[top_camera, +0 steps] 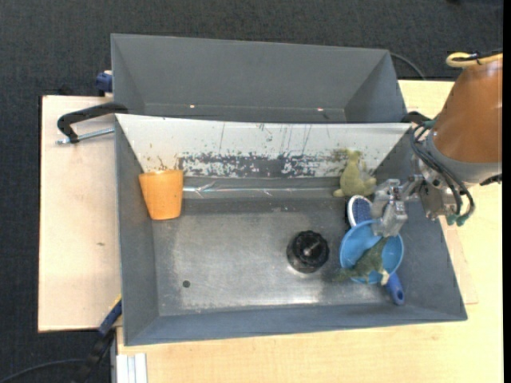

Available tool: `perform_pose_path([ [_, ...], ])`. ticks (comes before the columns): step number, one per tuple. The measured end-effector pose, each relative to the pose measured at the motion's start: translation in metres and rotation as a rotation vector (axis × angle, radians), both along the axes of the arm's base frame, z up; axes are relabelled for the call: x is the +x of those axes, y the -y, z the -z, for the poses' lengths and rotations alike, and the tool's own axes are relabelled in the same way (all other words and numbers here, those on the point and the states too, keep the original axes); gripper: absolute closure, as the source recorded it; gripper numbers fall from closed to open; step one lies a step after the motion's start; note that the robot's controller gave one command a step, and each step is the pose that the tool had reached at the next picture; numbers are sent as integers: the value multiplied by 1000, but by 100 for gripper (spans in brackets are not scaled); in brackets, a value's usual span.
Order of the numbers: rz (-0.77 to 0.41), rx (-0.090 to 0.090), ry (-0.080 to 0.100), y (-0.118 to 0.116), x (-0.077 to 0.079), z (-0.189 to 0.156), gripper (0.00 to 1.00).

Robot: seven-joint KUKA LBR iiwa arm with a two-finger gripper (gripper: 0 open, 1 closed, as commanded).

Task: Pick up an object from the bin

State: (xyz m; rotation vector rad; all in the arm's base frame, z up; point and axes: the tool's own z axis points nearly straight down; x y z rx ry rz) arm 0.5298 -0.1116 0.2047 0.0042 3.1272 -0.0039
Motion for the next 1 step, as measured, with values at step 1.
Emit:
perform_pose_path([
  [1, -97, 0, -7, 4, -7, -13, 100],
])
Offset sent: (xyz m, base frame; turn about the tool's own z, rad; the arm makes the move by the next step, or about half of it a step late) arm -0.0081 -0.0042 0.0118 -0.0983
